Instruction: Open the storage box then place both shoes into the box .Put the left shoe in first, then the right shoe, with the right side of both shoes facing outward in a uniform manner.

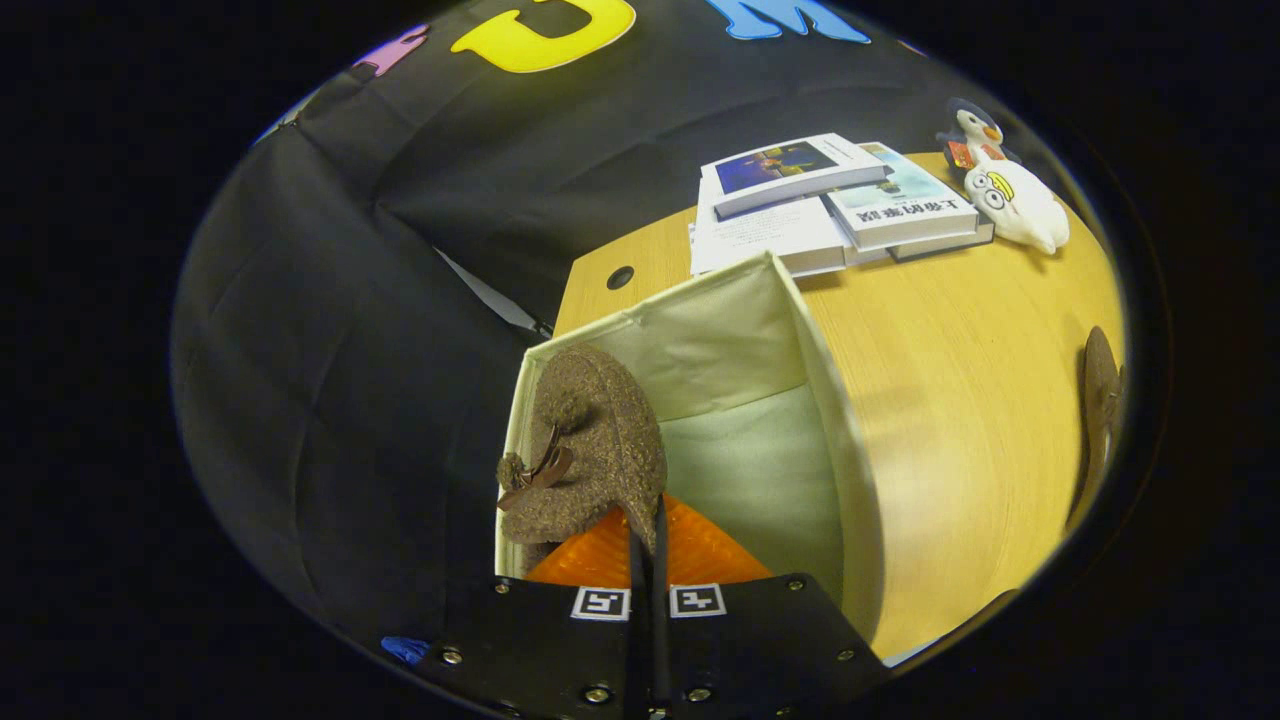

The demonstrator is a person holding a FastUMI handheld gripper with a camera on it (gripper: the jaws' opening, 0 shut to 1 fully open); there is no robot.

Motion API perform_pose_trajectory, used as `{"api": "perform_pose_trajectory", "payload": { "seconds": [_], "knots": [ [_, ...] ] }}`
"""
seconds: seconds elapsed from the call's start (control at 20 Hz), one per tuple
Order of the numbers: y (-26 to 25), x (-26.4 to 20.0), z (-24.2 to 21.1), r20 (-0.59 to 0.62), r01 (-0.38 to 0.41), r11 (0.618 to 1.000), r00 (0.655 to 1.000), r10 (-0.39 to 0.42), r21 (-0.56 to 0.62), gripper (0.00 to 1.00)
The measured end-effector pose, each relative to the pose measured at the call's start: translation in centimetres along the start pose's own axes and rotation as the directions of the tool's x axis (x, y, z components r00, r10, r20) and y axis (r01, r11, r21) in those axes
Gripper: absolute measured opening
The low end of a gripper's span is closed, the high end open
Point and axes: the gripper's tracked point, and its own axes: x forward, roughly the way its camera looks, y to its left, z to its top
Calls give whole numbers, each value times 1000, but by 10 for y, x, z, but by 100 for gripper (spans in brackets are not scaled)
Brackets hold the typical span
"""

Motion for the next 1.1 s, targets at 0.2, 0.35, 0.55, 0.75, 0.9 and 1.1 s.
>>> {"api": "perform_pose_trajectory", "payload": {
  "seconds": [0.2, 0.35, 0.55, 0.75, 0.9, 1.1],
  "knots": [
    [-4, 19, -11, -15, 49, 999, 999, -50, -19, 2],
    [-5, 27, -21, -39, 57, 997, 997, -59, -56, 4],
    [-1, 30, -31, -61, 13, 988, 998, -22, -155, 12],
    [17, 11, -29, -56, -75, 974, 996, 64, -215, 78],
    [16, -11, -15, -11, -74, 949, 997, 75, -306, 98],
    [14, -49, 8, 56, -83, 917, 992, 114, -390, 98]
  ]
}}
